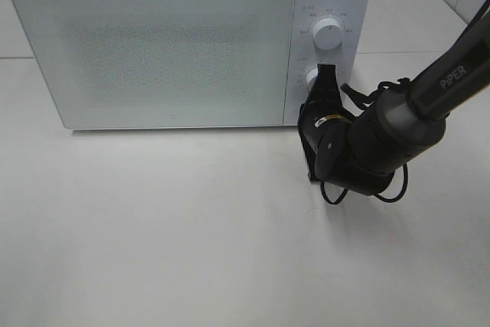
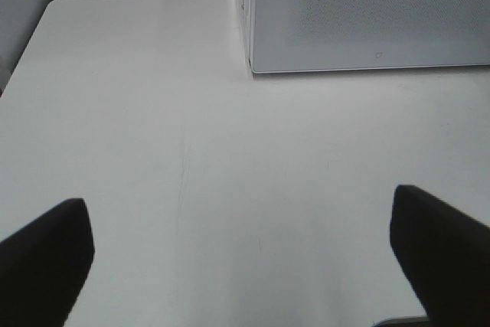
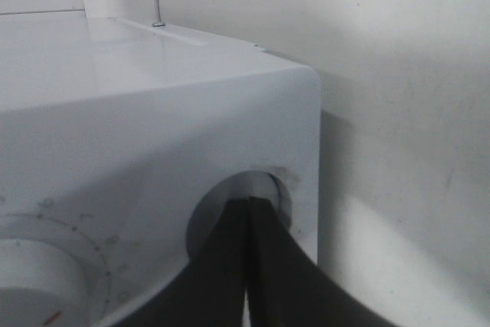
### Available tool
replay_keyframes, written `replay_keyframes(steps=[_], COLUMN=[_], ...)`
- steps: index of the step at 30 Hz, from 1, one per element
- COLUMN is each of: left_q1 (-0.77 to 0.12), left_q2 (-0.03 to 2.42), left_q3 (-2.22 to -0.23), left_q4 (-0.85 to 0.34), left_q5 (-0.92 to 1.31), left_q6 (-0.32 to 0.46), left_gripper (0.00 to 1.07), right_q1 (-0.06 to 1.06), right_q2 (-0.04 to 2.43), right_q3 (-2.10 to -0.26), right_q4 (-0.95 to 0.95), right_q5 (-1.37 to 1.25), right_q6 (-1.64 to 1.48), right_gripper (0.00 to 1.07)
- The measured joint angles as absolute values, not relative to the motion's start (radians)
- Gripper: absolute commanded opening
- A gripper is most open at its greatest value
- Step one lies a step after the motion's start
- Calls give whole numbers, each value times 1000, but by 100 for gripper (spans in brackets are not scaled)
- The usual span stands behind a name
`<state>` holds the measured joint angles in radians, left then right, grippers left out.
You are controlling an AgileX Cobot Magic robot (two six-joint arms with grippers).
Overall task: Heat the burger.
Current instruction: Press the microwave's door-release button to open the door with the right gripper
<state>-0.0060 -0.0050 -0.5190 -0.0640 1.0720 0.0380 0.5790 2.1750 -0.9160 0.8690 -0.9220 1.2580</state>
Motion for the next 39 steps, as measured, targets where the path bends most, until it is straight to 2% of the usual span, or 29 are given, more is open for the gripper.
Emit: replay_keyframes(steps=[23, 39], left_q1=[-6, -6], left_q2=[-5, -5], left_q3=[-516, -516], left_q4=[-64, -64], left_q5=[1072, 1072], left_q6=[38, 38], left_gripper=[98, 98], right_q1=[588, 553], right_q2=[2203, 2110], right_q3=[-962, -883], right_q4=[931, 832], right_q5=[-927, -836], right_q6=[1240, 1198], right_gripper=[0, 0])
